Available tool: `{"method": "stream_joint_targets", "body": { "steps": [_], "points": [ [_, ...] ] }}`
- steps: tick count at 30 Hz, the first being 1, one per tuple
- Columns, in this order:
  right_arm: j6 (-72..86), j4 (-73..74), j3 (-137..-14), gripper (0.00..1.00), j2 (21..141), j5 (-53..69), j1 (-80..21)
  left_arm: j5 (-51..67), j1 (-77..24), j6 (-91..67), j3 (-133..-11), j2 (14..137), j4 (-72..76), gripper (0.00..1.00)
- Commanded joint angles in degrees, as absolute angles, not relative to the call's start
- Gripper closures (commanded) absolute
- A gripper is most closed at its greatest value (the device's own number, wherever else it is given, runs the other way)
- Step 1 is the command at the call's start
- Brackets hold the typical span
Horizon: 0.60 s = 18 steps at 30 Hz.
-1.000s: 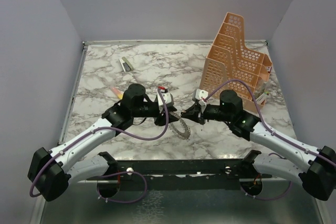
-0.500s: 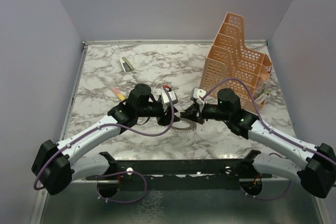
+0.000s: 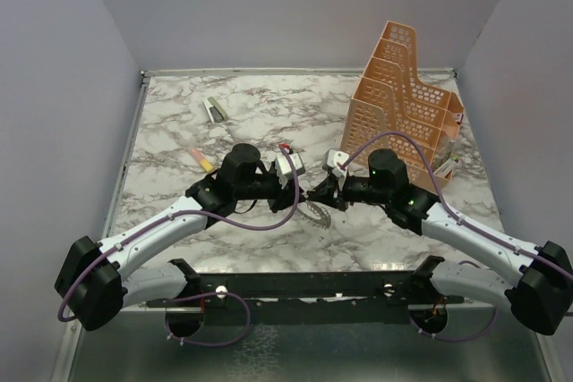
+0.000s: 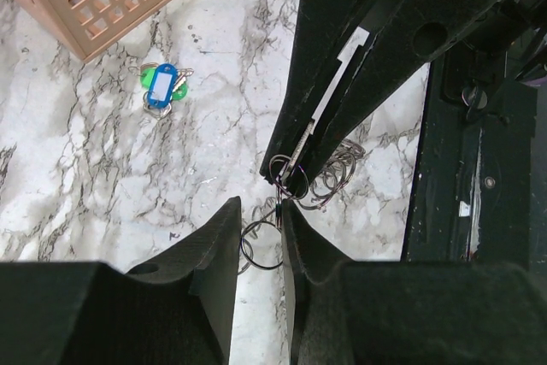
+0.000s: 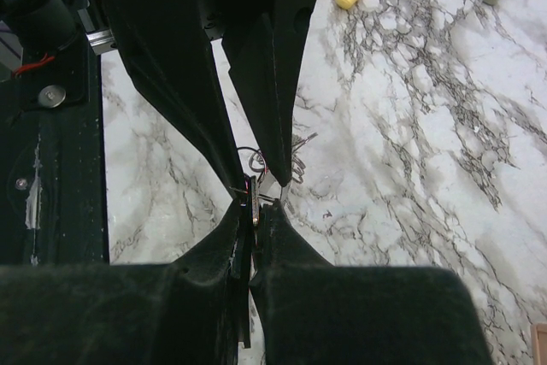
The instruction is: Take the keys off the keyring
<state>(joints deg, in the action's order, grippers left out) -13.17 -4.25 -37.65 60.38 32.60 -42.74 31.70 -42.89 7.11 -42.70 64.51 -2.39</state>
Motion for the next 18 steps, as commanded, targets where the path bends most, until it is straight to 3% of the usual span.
{"method": "stream_joint_targets", "body": {
  "steps": [1,13,16,18],
  "points": [
    [-13.32,-4.40,-40.19,1.00,60.76,33.93,-43.10,30.55,-42.90,7.02,-44.21,64.43,-1.60,0.74],
    [-13.05,-3.70,-41.44,1.00,62.31,35.33,-43.33,34.10,-42.93,7.12,-43.95,64.08,-0.79,0.66],
    [-13.18,-3.40,-41.53,1.00,62.43,35.41,-43.33,34.97,-43.02,7.29,-43.95,63.96,-0.79,0.70],
    [-13.25,-3.34,-41.34,0.99,62.39,35.54,-43.33,35.89,-42.98,7.44,-43.95,63.76,-0.77,0.79]
  ]
}}
